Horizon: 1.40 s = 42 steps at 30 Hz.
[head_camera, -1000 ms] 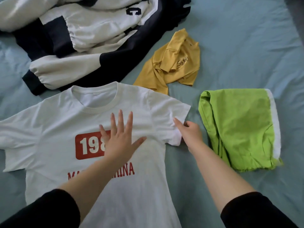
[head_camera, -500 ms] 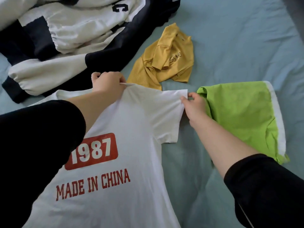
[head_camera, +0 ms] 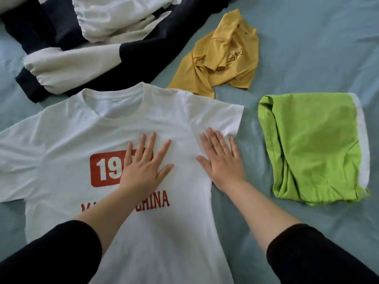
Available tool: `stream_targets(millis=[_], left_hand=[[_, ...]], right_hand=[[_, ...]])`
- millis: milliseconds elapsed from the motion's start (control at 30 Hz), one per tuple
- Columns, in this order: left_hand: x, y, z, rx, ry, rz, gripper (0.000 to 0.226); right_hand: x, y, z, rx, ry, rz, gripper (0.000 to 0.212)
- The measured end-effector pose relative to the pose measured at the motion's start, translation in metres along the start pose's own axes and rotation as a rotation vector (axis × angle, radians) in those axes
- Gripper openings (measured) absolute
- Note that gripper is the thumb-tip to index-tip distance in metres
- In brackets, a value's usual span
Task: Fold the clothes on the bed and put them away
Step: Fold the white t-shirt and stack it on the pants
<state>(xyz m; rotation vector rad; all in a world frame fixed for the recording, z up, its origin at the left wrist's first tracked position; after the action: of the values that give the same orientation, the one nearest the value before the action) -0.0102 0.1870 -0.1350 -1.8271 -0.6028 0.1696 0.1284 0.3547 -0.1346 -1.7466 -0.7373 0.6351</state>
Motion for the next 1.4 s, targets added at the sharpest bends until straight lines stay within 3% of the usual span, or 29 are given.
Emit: stream_targets(millis=[100, 233, 267, 333, 433, 467, 567, 633, 733, 800, 867, 933, 1000, 1067, 1133, 1233, 1333, 1400], left_hand=[[0.004, -0.007, -0.02, 0.07, -0.094, -0.041, 0.062], [0.015, 0.023, -0.1, 0.053, 0.008, 0.052, 0.065], [0.014, 0.035, -0.122, 0.007, 0.057, 0.077, 0.066], [-0.001, 0.048, -0.157, -0.056, 0.083, 0.103, 0.066], [-0.022, 0.049, -0.18, -0.097, -0.017, 0.113, 0.069], [-0.022, 0.049, -0.186, -0.092, -0.054, 0.098, 0.07], [-0.002, 0.064, -0.223, -0.115, 0.004, 0.042, 0.074], [0.006, 0.083, -0.258, -0.18, 0.067, -0.002, 0.078], [0.002, 0.1, -0.305, -0.252, 0.082, -0.008, 0.09], [0.001, 0.1, -0.332, -0.274, 0.12, 0.016, 0.111], [0.006, 0.103, -0.36, -0.346, 0.139, 0.003, 0.14], [0.012, 0.113, -0.386, -0.475, 0.119, 0.024, 0.148], [0.021, 0.122, -0.403, -0.542, 0.056, 0.018, 0.132], [0.035, 0.125, -0.406, -0.555, -0.008, -0.033, 0.117], [0.057, 0.117, -0.397, -0.457, 0.004, -0.083, 0.1], [0.098, 0.108, -0.377, -0.317, 0.103, -0.138, 0.083], [0.135, 0.1, -0.355, -0.207, 0.09, -0.232, 0.072], [0.157, 0.098, -0.34, -0.148, 0.071, -0.32, 0.063]], right_hand=[[-0.015, -0.004, -0.015, 0.027, 0.196, 0.149, 0.063], [-0.068, 0.018, -0.105, 0.045, -0.244, 0.048, 0.062], [-0.059, 0.025, -0.12, 0.029, -0.256, -0.008, 0.062], [-0.038, 0.028, -0.13, 0.044, -0.148, -0.048, 0.064], [-0.038, 0.024, -0.137, -0.036, 0.101, 0.008, 0.07], [-0.052, 0.023, -0.146, -0.052, 0.105, 0.045, 0.069], [-0.103, 0.042, -0.207, -0.095, -0.182, 0.016, 0.066], [-0.096, 0.061, -0.25, -0.135, -0.201, -0.054, 0.066], [-0.067, 0.071, -0.3, -0.191, -0.094, -0.072, 0.073], [-0.058, 0.07, -0.329, -0.274, -0.09, -0.101, 0.078], [-0.047, 0.071, -0.356, -0.412, -0.077, -0.152, 0.091], [-0.041, 0.071, -0.377, -0.56, -0.054, -0.125, 0.089], [-0.039, 0.058, -0.383, -0.567, 0.04, 0.098, 0.061], [-0.023, 0.035, -0.376, -0.363, 0.316, 0.395, 0.035], [0.004, 0.033, -0.377, -0.245, 0.643, 0.621, 0.033], [0.02, 0.056, -0.383, -0.288, 0.982, 0.919, 0.032], [0.023, 0.073, -0.384, -0.318, 1.054, 1.041, 0.018], [0.024, 0.082, -0.386, -0.371, 1.049, 1.124, 0.018]])
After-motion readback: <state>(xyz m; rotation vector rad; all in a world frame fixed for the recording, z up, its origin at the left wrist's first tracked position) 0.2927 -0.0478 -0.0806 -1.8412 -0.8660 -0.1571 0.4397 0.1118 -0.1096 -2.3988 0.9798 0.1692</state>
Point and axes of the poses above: each hand's wrist, its own z-axis towards the middle knuckle, its own y-axis out of the palm, x = y × z, the point moved 8 cm from there along z, towards the middle knuckle, and after that the axes turned 9 degrees about y, right-handed, at the moved point
